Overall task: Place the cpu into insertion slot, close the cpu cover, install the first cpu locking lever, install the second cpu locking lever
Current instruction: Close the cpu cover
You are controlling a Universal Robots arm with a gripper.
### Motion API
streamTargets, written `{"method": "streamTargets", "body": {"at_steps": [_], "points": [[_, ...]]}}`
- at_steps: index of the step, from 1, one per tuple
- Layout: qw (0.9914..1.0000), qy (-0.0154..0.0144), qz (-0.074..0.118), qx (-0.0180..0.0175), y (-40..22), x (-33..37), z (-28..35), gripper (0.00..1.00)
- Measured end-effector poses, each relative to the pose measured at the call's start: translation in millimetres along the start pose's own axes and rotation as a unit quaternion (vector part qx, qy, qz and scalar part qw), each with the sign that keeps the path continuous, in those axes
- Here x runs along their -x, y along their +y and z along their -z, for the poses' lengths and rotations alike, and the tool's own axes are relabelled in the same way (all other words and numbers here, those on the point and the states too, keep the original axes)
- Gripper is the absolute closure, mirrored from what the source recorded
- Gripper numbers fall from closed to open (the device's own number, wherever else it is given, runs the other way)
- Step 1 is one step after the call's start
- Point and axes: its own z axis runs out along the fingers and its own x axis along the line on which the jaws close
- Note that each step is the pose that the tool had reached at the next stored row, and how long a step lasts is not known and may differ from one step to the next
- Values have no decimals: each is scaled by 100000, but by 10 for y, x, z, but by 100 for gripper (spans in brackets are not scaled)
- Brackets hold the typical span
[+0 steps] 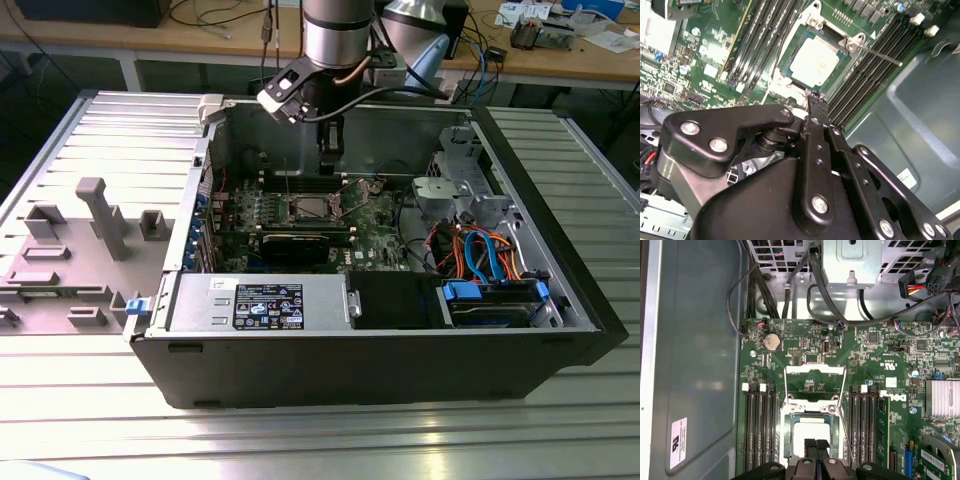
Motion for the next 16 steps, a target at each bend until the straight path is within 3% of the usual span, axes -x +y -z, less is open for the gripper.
{"method": "streamTargets", "body": {"at_steps": [5, 14, 16], "points": [[99995, 36, 976, -28, 58, 1, -5, 89], [99995, 25, 986, -205, 296, 8, -33, 89], [99995, 24, 987, -222, 382, 11, -38, 89]]}}
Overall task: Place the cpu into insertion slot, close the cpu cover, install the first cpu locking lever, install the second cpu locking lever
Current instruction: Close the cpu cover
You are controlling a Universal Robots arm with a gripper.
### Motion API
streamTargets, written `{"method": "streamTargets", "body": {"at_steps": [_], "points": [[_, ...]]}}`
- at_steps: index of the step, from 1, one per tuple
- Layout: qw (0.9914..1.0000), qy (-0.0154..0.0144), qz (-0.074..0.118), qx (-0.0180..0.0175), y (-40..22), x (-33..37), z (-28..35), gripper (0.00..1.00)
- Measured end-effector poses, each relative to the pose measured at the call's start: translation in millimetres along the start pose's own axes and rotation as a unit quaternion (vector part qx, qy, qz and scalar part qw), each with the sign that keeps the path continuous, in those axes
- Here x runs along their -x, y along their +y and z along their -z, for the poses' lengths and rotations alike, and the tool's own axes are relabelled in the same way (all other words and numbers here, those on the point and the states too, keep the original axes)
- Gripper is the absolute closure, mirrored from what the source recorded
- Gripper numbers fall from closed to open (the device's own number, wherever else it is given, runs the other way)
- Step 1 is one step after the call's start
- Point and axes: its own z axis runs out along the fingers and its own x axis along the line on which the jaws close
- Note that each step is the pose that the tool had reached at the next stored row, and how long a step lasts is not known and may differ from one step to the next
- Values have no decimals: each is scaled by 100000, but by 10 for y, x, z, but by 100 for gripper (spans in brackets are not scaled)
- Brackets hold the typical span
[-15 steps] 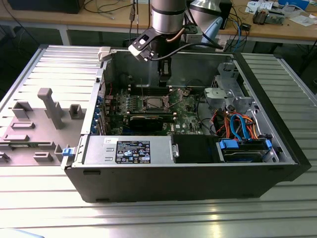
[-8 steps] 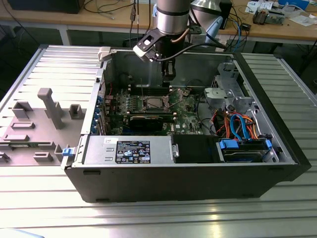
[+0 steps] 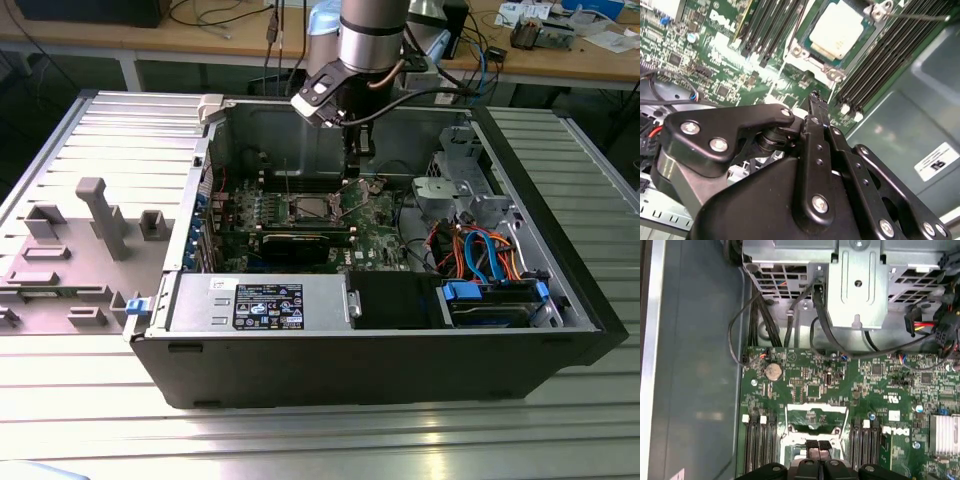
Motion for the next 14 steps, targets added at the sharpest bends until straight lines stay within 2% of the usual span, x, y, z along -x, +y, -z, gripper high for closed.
{"method": "streamTargets", "body": {"at_steps": [2, 6, 14], "points": [[100000, -10, 5, -7, 65, 3, -4, 89], [100000, -101, 6, -8, 153, 7, -20, 89], [100000, -191, 236, -57, 364, 9, -140, 89]]}}
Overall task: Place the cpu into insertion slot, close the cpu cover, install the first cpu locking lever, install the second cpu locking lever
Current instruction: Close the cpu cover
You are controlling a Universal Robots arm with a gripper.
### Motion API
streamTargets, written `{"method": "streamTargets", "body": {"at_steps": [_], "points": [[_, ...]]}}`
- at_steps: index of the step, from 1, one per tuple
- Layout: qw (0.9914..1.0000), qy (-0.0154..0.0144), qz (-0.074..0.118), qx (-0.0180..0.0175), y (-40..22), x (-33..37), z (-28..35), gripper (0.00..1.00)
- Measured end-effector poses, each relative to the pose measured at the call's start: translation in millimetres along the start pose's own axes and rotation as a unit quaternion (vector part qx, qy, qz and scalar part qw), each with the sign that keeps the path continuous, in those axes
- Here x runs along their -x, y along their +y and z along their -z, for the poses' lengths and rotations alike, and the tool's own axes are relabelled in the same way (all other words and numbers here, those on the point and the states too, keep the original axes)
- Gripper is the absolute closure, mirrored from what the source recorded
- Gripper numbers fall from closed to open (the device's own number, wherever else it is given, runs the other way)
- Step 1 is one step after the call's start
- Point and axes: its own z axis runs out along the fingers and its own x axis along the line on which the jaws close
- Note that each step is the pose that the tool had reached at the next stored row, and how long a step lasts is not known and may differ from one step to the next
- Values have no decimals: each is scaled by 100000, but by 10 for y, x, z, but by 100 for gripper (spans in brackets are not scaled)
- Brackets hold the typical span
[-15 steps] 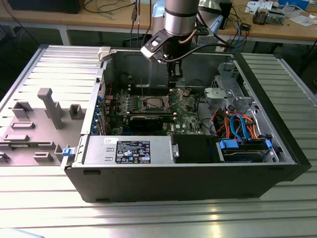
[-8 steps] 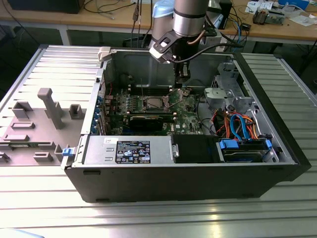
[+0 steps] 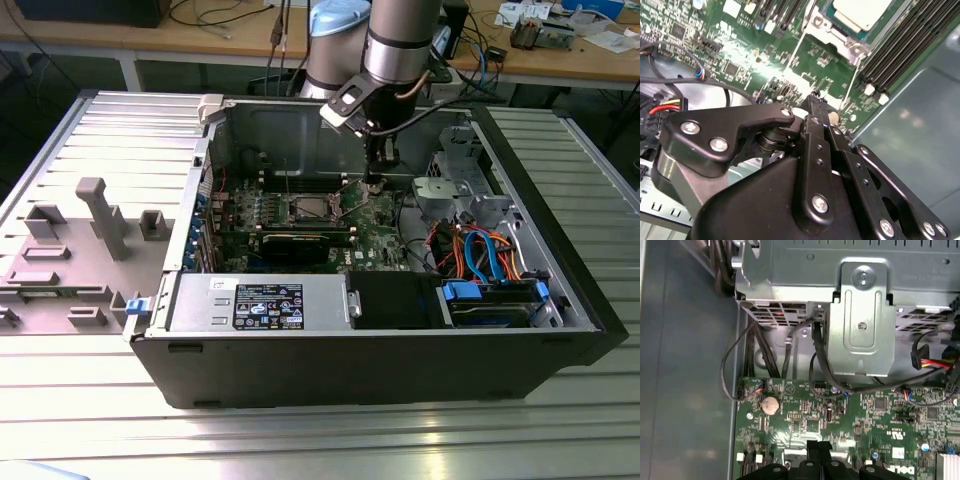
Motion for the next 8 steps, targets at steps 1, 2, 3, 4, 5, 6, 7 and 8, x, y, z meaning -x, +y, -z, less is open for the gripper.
{"method": "streamTargets", "body": {"at_steps": [1, 2, 3, 4, 5, 6, 7, 8], "points": [[100000, -7, 2, -5, 27, 0, -7, 89], [100000, -18, -4, -18, 52, 1, -12, 89], [100000, -30, -7, -31, 80, 1, -15, 89], [100000, -35, -1, -38, 107, 1, -19, 89], [100000, -24, -2, -51, 144, 1, -31, 89], [100000, -40, 1, -95, 162, 1, -48, 89], [100000, -51, -5, -161, 167, -1, -76, 89], [100000, -48, -10, -185, 166, -2, -94, 89]]}}
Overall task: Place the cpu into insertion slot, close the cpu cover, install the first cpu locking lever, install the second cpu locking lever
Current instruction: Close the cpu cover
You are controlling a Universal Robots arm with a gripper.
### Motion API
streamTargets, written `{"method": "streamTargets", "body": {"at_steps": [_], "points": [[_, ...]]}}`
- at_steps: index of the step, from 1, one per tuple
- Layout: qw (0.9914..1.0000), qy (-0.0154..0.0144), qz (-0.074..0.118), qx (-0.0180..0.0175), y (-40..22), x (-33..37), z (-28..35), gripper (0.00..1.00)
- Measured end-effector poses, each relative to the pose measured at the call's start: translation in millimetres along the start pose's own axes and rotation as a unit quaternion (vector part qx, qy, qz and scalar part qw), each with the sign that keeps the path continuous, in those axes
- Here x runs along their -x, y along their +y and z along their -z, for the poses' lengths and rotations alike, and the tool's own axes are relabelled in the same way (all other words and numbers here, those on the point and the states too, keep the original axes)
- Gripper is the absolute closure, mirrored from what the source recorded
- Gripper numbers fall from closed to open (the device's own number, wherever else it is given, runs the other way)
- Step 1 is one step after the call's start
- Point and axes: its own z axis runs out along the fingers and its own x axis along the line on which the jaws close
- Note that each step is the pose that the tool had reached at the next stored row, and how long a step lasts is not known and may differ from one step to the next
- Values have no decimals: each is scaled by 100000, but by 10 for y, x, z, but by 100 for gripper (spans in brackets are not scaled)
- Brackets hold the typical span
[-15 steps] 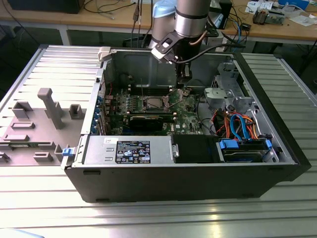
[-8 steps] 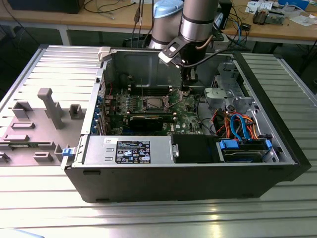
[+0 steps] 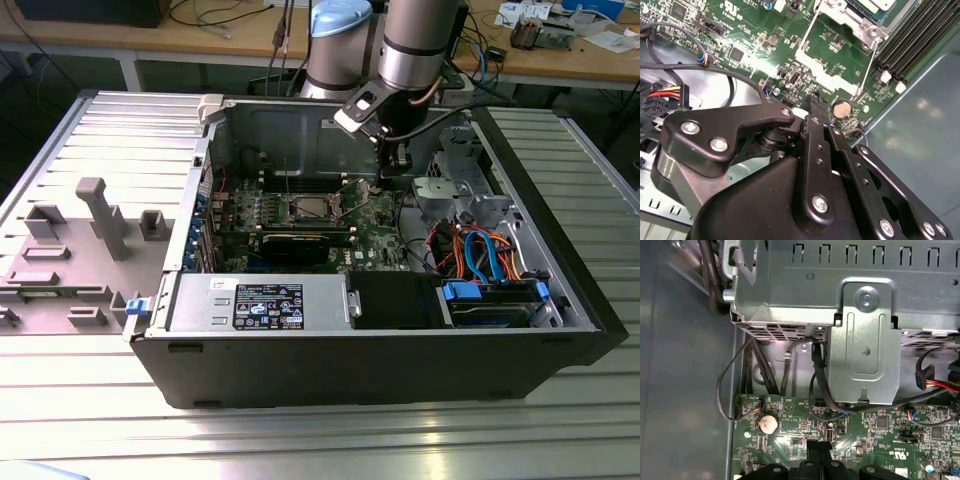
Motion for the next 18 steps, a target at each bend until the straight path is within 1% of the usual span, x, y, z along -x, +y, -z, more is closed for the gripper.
{"method": "streamTargets", "body": {"at_steps": [3, 12, 18], "points": [[100000, 5, 28, -51, -1, -1, -35, 89], [100000, 4, 31, -56, -56, -4, -39, 89], [100000, 25, 31, -56, -58, -4, -39, 89]]}}
